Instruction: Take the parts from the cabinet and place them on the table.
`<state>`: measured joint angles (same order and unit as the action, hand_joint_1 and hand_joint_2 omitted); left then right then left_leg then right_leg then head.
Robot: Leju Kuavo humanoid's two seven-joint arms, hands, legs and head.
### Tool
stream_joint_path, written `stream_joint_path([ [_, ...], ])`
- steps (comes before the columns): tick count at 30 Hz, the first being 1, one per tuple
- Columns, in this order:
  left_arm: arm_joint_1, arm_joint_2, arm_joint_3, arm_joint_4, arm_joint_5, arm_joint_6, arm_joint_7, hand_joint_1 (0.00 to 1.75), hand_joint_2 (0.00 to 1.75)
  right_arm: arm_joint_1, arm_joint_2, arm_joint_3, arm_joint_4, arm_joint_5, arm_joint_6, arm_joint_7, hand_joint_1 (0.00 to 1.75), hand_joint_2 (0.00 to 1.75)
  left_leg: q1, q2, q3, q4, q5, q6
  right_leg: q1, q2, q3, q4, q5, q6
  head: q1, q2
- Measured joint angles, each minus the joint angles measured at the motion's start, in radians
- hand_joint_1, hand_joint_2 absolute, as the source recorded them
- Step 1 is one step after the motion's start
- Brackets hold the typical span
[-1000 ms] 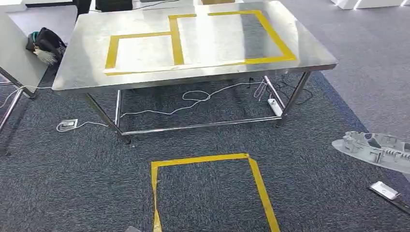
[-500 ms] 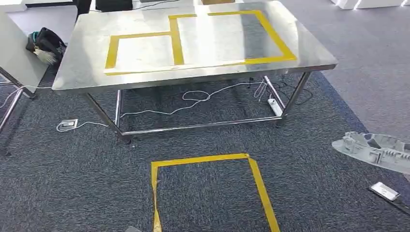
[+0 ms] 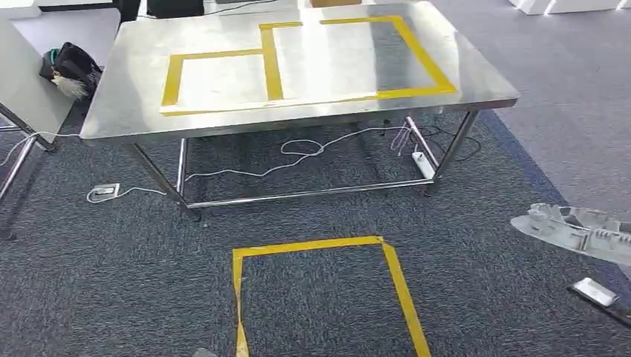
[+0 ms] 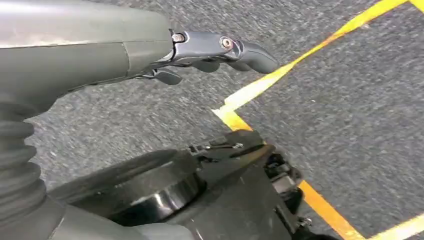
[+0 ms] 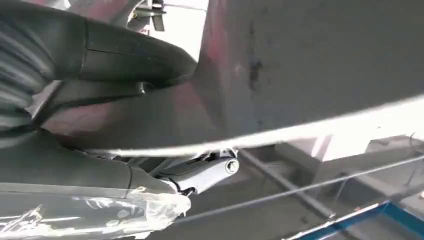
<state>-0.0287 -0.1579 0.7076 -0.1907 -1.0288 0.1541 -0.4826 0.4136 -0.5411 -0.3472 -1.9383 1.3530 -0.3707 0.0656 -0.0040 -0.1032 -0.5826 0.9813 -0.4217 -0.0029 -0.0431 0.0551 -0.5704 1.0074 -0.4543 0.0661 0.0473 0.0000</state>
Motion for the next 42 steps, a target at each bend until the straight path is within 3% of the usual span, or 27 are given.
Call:
stream_joint_path([
  [2,0.000,0.003,0.002,0.000,0.000,0.001,0.001,0.00,1.75,-0.024,-0.038,-0.037,-0.010,-0.035,0.043,-0.028,1.75,1.75,0.000,0.000,0.000,0.000,0.000,0.000,0.001,0.000,0.000,0.000,0.001,0.001,0.002,0.000],
  [7,0.000,0.006,0.008,0.000,0.000,0.005,0.001,0.00,1.75,-0.054,-0.070,-0.076,-0.031,-0.041,0.052,-0.050,1.75,1.75,0.000,0.000,0.000,0.000,0.000,0.000,0.000,0.000,0.000,-0.001,0.001,0.002,0.002,0.000],
  [42,0.000,0.006,0.019,0.000,-0.009,0.016,0.006,0.00,1.75,-0.040,-0.081,-0.121,-0.035,-0.040,0.055,-0.053,1.75,1.75,0.000,0.000,0.000,0.000,0.000,0.000,0.000,0.000,0.000,-0.001,0.001,0.002,0.002,0.000],
])
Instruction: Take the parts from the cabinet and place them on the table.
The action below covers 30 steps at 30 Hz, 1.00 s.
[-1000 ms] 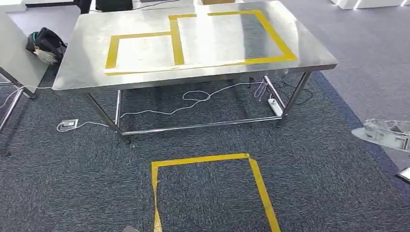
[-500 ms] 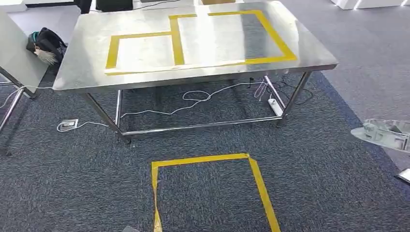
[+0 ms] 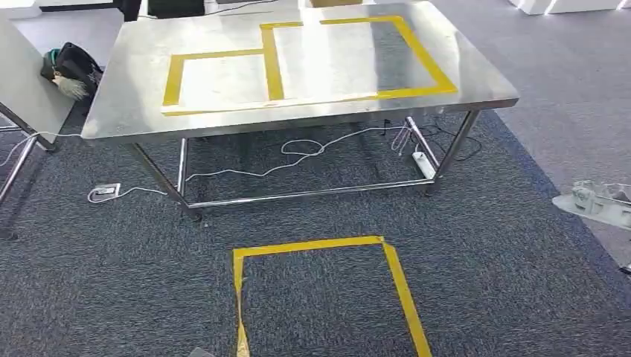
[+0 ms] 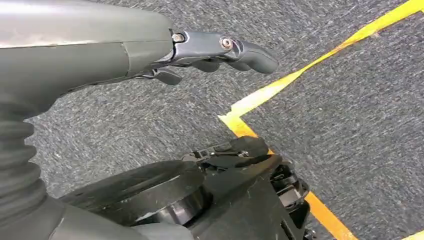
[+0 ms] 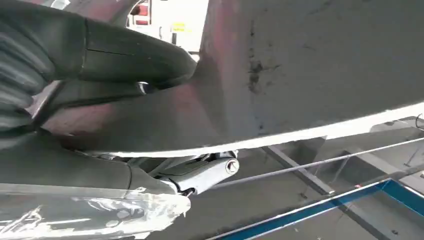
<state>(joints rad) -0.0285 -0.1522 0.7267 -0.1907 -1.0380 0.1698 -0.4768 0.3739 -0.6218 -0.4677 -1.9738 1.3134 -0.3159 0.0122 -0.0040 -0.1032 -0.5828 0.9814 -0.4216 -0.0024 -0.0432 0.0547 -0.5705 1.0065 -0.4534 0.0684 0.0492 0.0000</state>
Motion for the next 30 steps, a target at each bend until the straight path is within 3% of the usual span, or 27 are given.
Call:
stream_joint_path([
  [19,0.000,0.000,0.008,0.000,0.000,0.002,0.010,0.00,1.75,-0.001,-0.005,-0.030,-0.009,-0.009,-0.007,-0.022,1.75,1.75,0.000,0.000,0.000,0.000,0.000,0.000,0.000,0.000,0.000,0.000,0.000,0.000,0.000,0.000],
  [21,0.000,0.000,0.008,0.000,-0.002,0.002,0.010,0.00,1.75,-0.001,0.008,-0.020,-0.008,0.014,-0.041,-0.025,1.75,1.75,0.000,0.000,0.000,0.000,0.000,0.000,0.000,0.000,0.000,0.000,0.000,0.000,0.000,0.000],
  [24,0.000,-0.002,0.010,0.000,-0.004,0.003,0.010,0.00,1.75,-0.006,0.075,0.010,-0.001,0.077,-0.154,-0.030,1.75,1.75,0.001,0.000,0.000,0.000,0.000,0.000,0.001,0.000,0.000,0.000,0.000,0.000,0.000,0.000],
  [30,0.000,-0.004,0.015,0.000,-0.014,0.003,0.011,0.00,1.75,-0.010,0.184,0.073,0.021,0.139,-0.277,-0.002,1.75,1.75,0.001,0.000,0.000,0.000,0.000,0.000,0.001,0.000,0.000,0.000,0.000,0.000,0.000,0.000],
])
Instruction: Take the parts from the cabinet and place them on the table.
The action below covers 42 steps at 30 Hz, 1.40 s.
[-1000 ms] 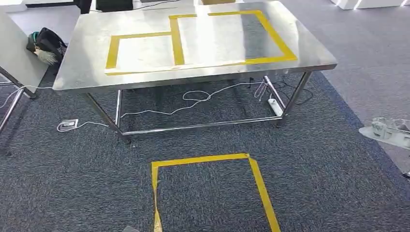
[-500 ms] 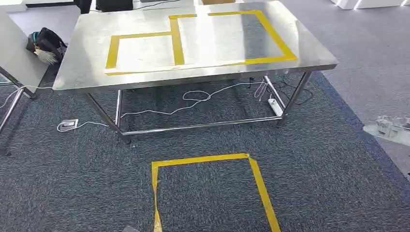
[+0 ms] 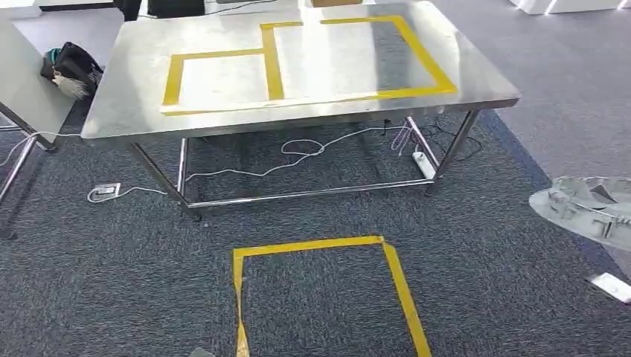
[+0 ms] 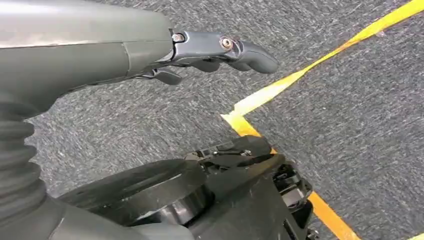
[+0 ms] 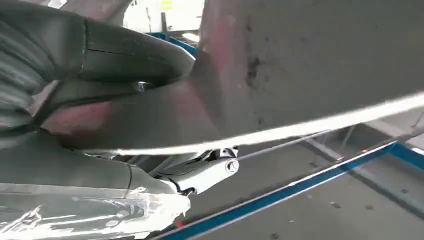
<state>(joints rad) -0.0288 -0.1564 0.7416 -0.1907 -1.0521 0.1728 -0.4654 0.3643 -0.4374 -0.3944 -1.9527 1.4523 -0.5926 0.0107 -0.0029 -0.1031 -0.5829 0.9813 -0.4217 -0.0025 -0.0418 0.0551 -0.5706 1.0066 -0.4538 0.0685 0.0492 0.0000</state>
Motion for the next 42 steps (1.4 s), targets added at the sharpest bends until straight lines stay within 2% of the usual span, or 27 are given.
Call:
stream_joint_path([
  [3,-0.001,-0.001,0.001,0.000,-0.005,0.001,0.001,0.00,1.75,-0.008,0.065,0.029,0.013,0.022,-0.074,0.005,1.75,1.75,0.000,0.000,0.000,0.000,0.000,0.000,0.000,0.000,0.000,0.000,0.000,0.000,0.000,0.000],
  [6,-0.001,-0.002,0.002,0.000,-0.008,0.003,0.002,0.00,1.75,-0.019,0.109,0.044,0.016,0.023,-0.081,-0.002,1.75,1.75,0.000,0.000,0.000,0.000,0.000,0.000,0.000,0.000,0.000,0.000,0.000,0.000,0.000,0.000],
  [10,-0.001,-0.002,0.009,0.000,-0.018,0.003,0.002,0.00,1.75,-0.036,0.166,0.039,0.011,-0.016,-0.083,-0.066,1.75,1.75,0.000,0.000,0.000,0.000,0.000,0.000,0.000,0.000,0.000,0.000,0.000,0.000,0.000,0.000],
  [13,-0.001,-0.002,0.012,0.000,-0.021,0.008,0.002,0.00,1.75,-0.044,0.187,0.020,0.004,-0.046,-0.084,-0.096,1.75,1.75,0.000,0.000,0.000,0.000,0.000,0.000,0.000,0.000,0.000,0.000,0.000,0.000,0.000,0.000],
  [20,-0.001,-0.002,0.019,0.000,-0.021,0.013,0.003,0.00,1.75,-0.049,0.202,-0.009,0.001,-0.063,-0.086,-0.106,1.75,1.75,0.000,0.000,0.000,0.000,0.000,0.000,0.000,0.000,0.000,0.000,0.000,0.000,0.000,0.000],
  [39,-0.001,-0.003,0.032,0.000,-0.029,0.027,0.007,0.00,1.75,-0.048,0.209,-0.016,0.001,-0.064,-0.086,-0.103,1.75,1.75,0.000,0.000,0.000,0.000,0.000,0.000,0.000,0.000,0.000,-0.001,0.000,0.000,0.000,0.000],
  [42,-0.001,-0.002,0.033,0.000,-0.035,0.028,-0.001,0.00,1.75,-0.047,0.212,-0.016,0.001,-0.063,-0.086,-0.103,1.75,1.75,-0.003,0.000,0.000,0.004,-0.005,0.006,-0.003,0.000,0.001,-0.002,-0.001,0.002,0.000,0.000],
])
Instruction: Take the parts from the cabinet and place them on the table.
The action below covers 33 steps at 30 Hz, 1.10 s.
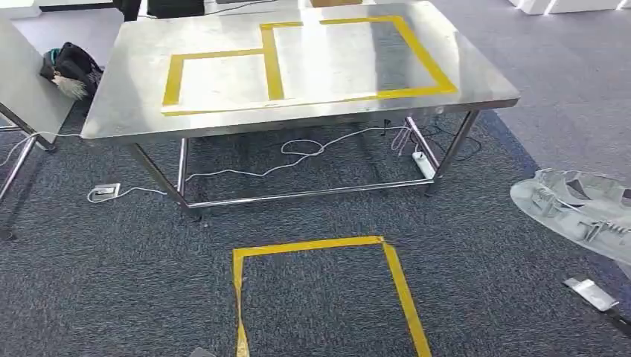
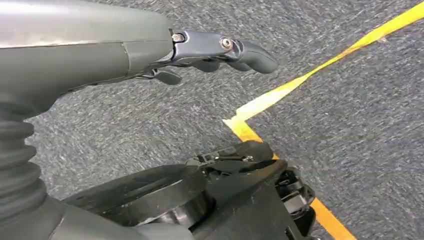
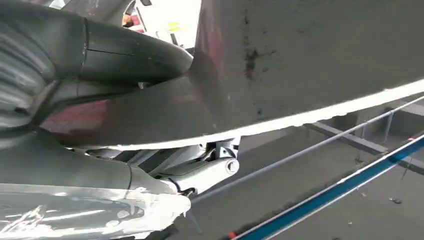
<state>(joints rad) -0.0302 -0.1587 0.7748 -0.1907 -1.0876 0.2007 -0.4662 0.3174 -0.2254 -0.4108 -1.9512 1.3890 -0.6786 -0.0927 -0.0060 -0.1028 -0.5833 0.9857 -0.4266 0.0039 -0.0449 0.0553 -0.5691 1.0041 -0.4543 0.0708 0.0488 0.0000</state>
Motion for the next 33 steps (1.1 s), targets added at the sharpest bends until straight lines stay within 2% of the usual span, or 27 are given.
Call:
stream_joint_path([
  [4,0.000,0.002,0.000,0.000,-0.003,0.000,-0.001,0.00,1.75,0.002,0.005,0.000,0.000,0.001,0.000,0.000,1.75,1.75,-0.004,0.000,0.000,0.007,-0.006,0.009,-0.003,0.000,0.003,-0.001,-0.003,0.008,0.000,0.000],
  [6,-0.001,0.002,0.000,0.000,-0.003,0.000,-0.001,0.00,1.75,0.003,0.006,0.000,0.000,0.001,0.000,0.000,1.75,1.75,-0.008,0.001,0.001,0.008,-0.007,0.017,-0.007,0.003,0.008,-0.009,-0.002,0.016,0.000,0.000],
  [7,-0.001,0.002,0.000,0.000,-0.003,0.000,-0.001,0.00,1.75,0.003,0.006,0.000,0.000,0.001,0.000,0.000,1.75,1.75,-0.008,0.002,-0.002,0.001,-0.006,0.023,-0.005,0.003,0.012,-0.001,0.009,0.023,-0.001,0.000],
  [8,-0.001,0.002,0.000,0.000,-0.003,0.000,-0.002,0.00,1.75,0.006,0.006,0.000,-0.002,0.001,-0.001,0.000,1.75,1.75,-0.006,0.004,0.003,-0.002,-0.004,0.027,-0.004,0.001,0.015,-0.002,0.015,0.030,0.001,0.000],
  [9,-0.002,0.001,0.000,0.000,-0.004,0.001,-0.002,0.00,1.75,0.006,0.006,-0.001,-0.003,0.001,-0.002,0.000,1.75,1.75,0.000,0.005,0.015,-0.010,0.000,0.031,-0.004,0.000,0.013,-0.001,0.009,0.031,0.000,0.000],
  [10,-0.002,0.001,0.000,0.000,-0.004,0.002,-0.002,0.00,1.75,0.006,0.007,0.000,-0.003,0.001,-0.002,0.000,1.75,1.75,0.002,0.010,0.020,-0.011,0.000,0.034,-0.001,-0.019,0.002,0.018,-0.013,0.027,0.003,0.000],
  [11,-0.002,0.001,0.000,0.000,-0.004,0.002,-0.002,0.00,1.75,0.003,0.007,-0.001,-0.005,0.001,-0.003,0.000,1.75,1.75,0.003,0.014,0.020,-0.011,-0.002,0.038,0.003,-0.035,-0.022,0.075,-0.051,0.026,0.009,0.000],
  [13,0.000,-0.001,0.000,0.000,-0.004,0.002,-0.002,0.00,1.75,0.002,0.008,0.000,-0.006,0.000,-0.005,0.000,1.75,1.75,0.002,0.020,0.020,-0.011,-0.003,0.039,0.006,-0.044,-0.102,0.240,-0.132,0.027,0.010,0.000],
  [14,0.000,-0.001,0.000,0.000,-0.004,0.002,-0.002,0.00,1.75,0.003,0.008,0.000,-0.006,0.000,-0.005,0.000,1.75,1.75,0.002,0.021,0.020,-0.010,-0.003,0.039,0.007,-0.045,-0.129,0.294,-0.153,0.026,0.012,0.000],
  [15,0.001,-0.001,0.000,0.000,-0.004,0.002,-0.002,0.00,1.75,0.004,0.008,0.000,-0.006,0.000,-0.005,0.000,1.75,1.75,0.002,0.022,0.021,-0.010,-0.003,0.038,0.007,-0.045,-0.136,0.303,-0.150,0.025,0.011,0.000],
  [16,0.001,-0.002,0.001,0.000,-0.004,0.002,-0.002,0.00,1.75,0.005,0.008,0.000,-0.006,0.000,-0.005,0.000,1.75,1.75,0.003,0.022,0.021,-0.010,-0.005,0.036,0.006,-0.046,-0.122,0.267,-0.125,0.025,0.011,0.000],
  [17,0.001,-0.002,0.001,0.000,-0.004,0.002,-0.002,0.00,1.75,0.006,0.008,0.000,-0.006,0.002,-0.005,0.000,1.75,1.75,0.005,0.021,0.023,-0.009,-0.012,0.031,0.005,-0.046,-0.086,0.192,-0.081,0.026,0.012,0.000],
  [18,0.001,-0.002,0.001,0.000,-0.004,0.002,-0.002,0.00,1.75,0.005,0.008,0.000,-0.006,0.002,-0.005,0.000,1.75,1.75,0.008,0.019,0.026,-0.006,-0.024,0.028,0.003,-0.045,-0.037,0.093,-0.030,0.032,0.011,0.000],
  [19,0.001,-0.002,0.001,0.000,-0.004,0.002,-0.002,0.00,1.75,0.003,0.008,0.000,-0.006,0.001,-0.005,0.000,1.75,1.75,0.008,0.019,0.028,0.002,-0.032,0.020,-0.001,-0.037,0.004,0.012,-0.009,0.039,0.012,0.000],
  [20,-0.001,0.000,0.001,0.000,-0.004,0.002,-0.002,0.00,1.75,0.002,0.009,0.001,-0.006,0.002,-0.005,0.000,1.75,1.75,0.001,0.018,0.029,0.006,-0.040,0.011,0.009,-0.030,0.003,0.009,-0.048,0.023,0.013,0.000],
  [21,-0.002,0.000,0.001,0.000,-0.004,0.002,-0.002,0.00,1.75,0.003,0.009,0.001,-0.007,0.001,-0.006,0.000,1.75,1.75,0.000,0.018,0.026,0.003,-0.048,0.006,0.007,-0.032,0.003,0.011,-0.058,0.004,0.010,0.000],
  [22,0.000,0.000,0.001,0.000,-0.005,0.003,-0.002,0.00,1.75,0.008,0.010,0.001,-0.008,0.001,-0.006,0.000,1.75,1.75,0.001,0.018,0.030,0.005,-0.048,0.000,0.007,-0.034,0.009,0.011,-0.043,-0.002,0.010,0.000],
  [23,0.001,0.000,0.001,0.000,-0.005,0.003,-0.002,0.00,1.75,0.010,0.010,0.001,-0.008,0.002,-0.006,0.000,1.75,1.75,0.001,0.019,0.037,0.007,-0.045,-0.005,0.008,-0.038,0.005,0.013,-0.048,-0.011,0.008,0.000],
  [24,0.002,0.002,0.001,0.000,-0.005,0.003,-0.002,0.00,1.75,0.012,0.012,0.001,-0.008,0.003,-0.006,0.000,1.75,1.75,0.004,0.019,0.040,0.008,-0.049,-0.006,0.003,-0.038,0.029,0.015,-0.043,-0.019,0.010,0.000],
  [25,0.001,0.003,0.001,0.000,-0.004,0.003,-0.002,0.00,1.75,0.017,0.012,0.000,-0.008,0.003,-0.006,0.000,1.75,1.75,0.001,0.046,0.036,0.033,-0.055,-0.004,0.005,-0.040,0.040,0.013,-0.050,-0.026,0.009,0.000],
  [26,-0.003,0.002,0.001,0.000,-0.004,0.002,-0.002,0.00,1.75,0.018,0.012,-0.001,-0.008,0.003,-0.006,0.002,1.75,1.75,0.001,0.071,0.005,0.086,-0.058,-0.011,0.006,-0.045,0.051,0.013,-0.054,-0.030,-0.001,0.000],
  [27,-0.005,0.002,0.001,0.000,-0.004,0.002,-0.002,0.00,1.75,0.017,0.012,-0.001,-0.008,0.003,-0.006,0.002,1.75,1.75,0.003,0.085,-0.049,0.163,-0.063,-0.018,0.006,-0.047,0.059,0.011,-0.062,-0.032,-0.001,0.000],
  [29,-0.004,0.001,0.001,0.000,-0.004,0.002,-0.001,0.00,1.75,0.020,0.013,0.000,-0.008,0.004,-0.007,0.002,1.75,1.75,0.004,0.092,-0.159,0.297,-0.114,-0.025,0.006,-0.053,0.090,0.000,-0.082,-0.031,-0.003,0.000],
  [30,0.000,0.001,0.001,0.000,-0.004,0.001,-0.001,0.00,1.75,0.023,0.013,0.000,-0.008,0.004,-0.007,0.003,1.75,1.75,0.004,0.092,-0.191,0.312,-0.141,-0.024,0.006,-0.055,0.113,-0.008,-0.094,-0.031,-0.004,0.000],
  [31,0.003,0.001,0.001,0.000,-0.003,0.001,-0.001,0.00,1.75,0.025,0.013,0.000,-0.008,0.005,-0.007,0.005,1.75,1.75,0.004,0.092,-0.203,0.293,-0.152,-0.021,0.006,-0.056,0.139,-0.017,-0.107,-0.030,-0.005,0.000],
  [32,0.003,0.001,0.002,0.000,-0.003,0.001,-0.001,0.00,1.75,0.027,0.013,0.000,-0.008,0.005,-0.007,0.006,1.75,1.75,0.002,0.092,-0.201,0.250,-0.147,-0.017,0.006,-0.058,0.167,-0.026,-0.121,-0.029,-0.004,0.000],
  [33,0.003,0.001,0.002,0.000,-0.003,0.001,-0.001,0.00,1.75,0.027,0.013,0.001,-0.008,0.006,-0.007,0.006,1.75,1.75,0.000,0.093,-0.195,0.186,-0.107,-0.008,0.006,-0.061,0.194,-0.036,-0.137,-0.027,-0.005,0.000],
])
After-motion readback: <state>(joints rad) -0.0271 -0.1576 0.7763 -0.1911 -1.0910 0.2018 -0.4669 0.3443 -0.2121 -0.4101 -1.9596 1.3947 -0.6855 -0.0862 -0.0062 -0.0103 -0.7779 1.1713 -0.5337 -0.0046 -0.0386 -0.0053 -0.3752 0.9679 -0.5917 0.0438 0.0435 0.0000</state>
